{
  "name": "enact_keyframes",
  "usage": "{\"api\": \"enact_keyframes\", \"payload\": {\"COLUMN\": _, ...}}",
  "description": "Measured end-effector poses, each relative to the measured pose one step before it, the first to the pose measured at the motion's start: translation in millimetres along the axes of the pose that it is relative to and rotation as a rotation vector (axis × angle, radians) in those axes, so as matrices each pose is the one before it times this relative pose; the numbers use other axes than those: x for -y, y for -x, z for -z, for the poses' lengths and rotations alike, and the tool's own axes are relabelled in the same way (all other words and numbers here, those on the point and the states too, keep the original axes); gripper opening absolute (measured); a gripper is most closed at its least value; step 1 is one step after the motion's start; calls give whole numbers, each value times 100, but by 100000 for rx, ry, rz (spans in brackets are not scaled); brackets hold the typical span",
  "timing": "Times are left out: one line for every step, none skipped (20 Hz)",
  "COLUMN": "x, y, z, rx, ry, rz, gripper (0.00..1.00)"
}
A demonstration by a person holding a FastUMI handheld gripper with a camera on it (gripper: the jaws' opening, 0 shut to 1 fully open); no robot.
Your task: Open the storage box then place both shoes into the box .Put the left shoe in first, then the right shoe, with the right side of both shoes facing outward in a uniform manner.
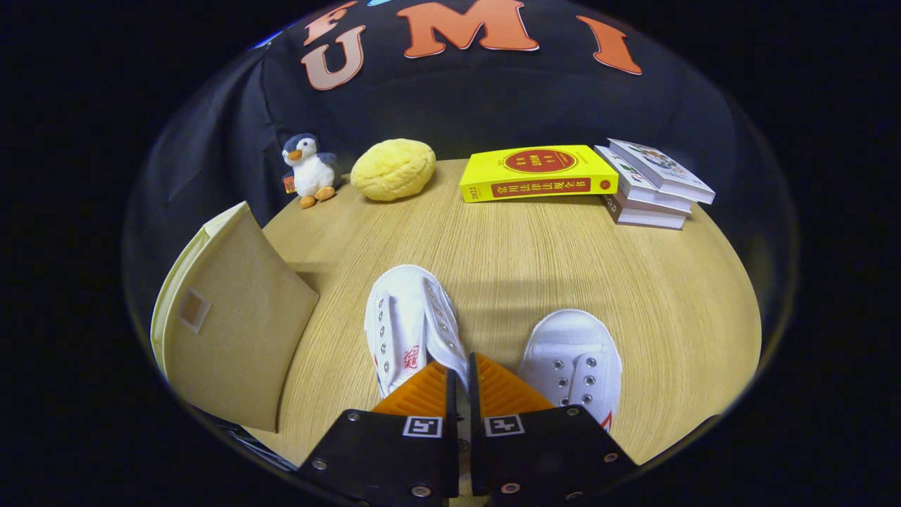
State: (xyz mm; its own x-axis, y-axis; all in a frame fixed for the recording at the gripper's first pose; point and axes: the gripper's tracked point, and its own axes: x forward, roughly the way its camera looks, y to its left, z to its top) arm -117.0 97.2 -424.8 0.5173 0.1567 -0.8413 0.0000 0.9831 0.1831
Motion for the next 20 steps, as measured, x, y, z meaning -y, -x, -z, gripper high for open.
{"api": "enact_keyframes", "payload": {"x": -287, "y": -639, "z": 15, "rx": -663, "ry": 1220, "rz": -1824, "gripper": 8}}
{"api": "enact_keyframes", "payload": {"x": -292, "y": -269, "z": 160, "rx": -1284, "ry": 1160, "rz": -1310, "gripper": 14}}
{"api": "enact_keyframes", "payload": {"x": -219, "y": -442, "z": 173, "rx": -1372, "ry": 1453, "rz": -1529, "gripper": 16}}
{"api": "enact_keyframes", "payload": {"x": -23, "y": -516, "z": 291, "rx": -1738, "ry": 1623, "rz": -659, "gripper": 18}}
{"api": "enact_keyframes", "payload": {"x": 179, "y": -266, "z": 241, "rx": -979, "ry": -2, "rz": -418, "gripper": 19}}
{"api": "enact_keyframes", "payload": {"x": 842, "y": -67, "z": -180, "rx": 837, "ry": -924, "rz": 3532, "gripper": 17}}
{"api": "enact_keyframes", "payload": {"x": -380, "y": 380, "z": -132, "rx": 483, "ry": -3721, "rz": -1085, "gripper": 9}}
{"api": "enact_keyframes", "payload": {"x": -786, "y": 343, "z": -162, "rx": 76, "ry": -3061, "rz": -2572, "gripper": 2}}
{"api": "enact_keyframes", "payload": {"x": -369, "y": 522, "z": -189, "rx": 543, "ry": -1465, "rz": -939, "gripper": 1}}
{"api": "enact_keyframes", "payload": {"x": -523, "y": 511, "z": -130, "rx": 636, "ry": -557, "rz": -740, "gripper": 1}}
{"api": "enact_keyframes", "payload": {"x": -484, "y": 516, "z": -63, "rx": 544, "ry": -1214, "rz": -532, "gripper": 1}}
{"api": "enact_keyframes", "payload": {"x": -839, "y": 581, "z": -326, "rx": 1210, "ry": -2799, "rz": -1679, "gripper": 1}}
{"api": "enact_keyframes", "payload": {"x": -963, "y": 558, "z": -619, "rx": 1958, "ry": -2694, "rz": -2305, "gripper": 1}}
{"api": "enact_keyframes", "payload": {"x": -929, "y": 451, "z": -461, "rx": 1034, "ry": -2351, "rz": -2158, "gripper": 1}}
{"api": "enact_keyframes", "payload": {"x": -772, "y": 648, "z": -321, "rx": -129, "ry": -1449, "rz": -1402, "gripper": 0}}
{"api": "enact_keyframes", "payload": {"x": -742, "y": 616, "z": -560, "rx": 908, "ry": -678, "rz": -975, "gripper": 1}}
{"api": "enact_keyframes", "payload": {"x": -875, "y": 602, "z": -661, "rx": 1180, "ry": -554, "rz": -1109, "gripper": 0}}
{"api": "enact_keyframes", "payload": {"x": -894, "y": 642, "z": -760, "rx": 1181, "ry": -656, "rz": -1363, "gripper": 1}}
{"api": "enact_keyframes", "payload": {"x": -1024, "y": 549, "z": -854, "rx": 1182, "ry": -1117, "rz": -1402, "gripper": 1}}
{"api": "enact_keyframes", "payload": {"x": -1042, "y": 695, "z": -828, "rx": 1114, "ry": -1010, "rz": -1398, "gripper": 1}}
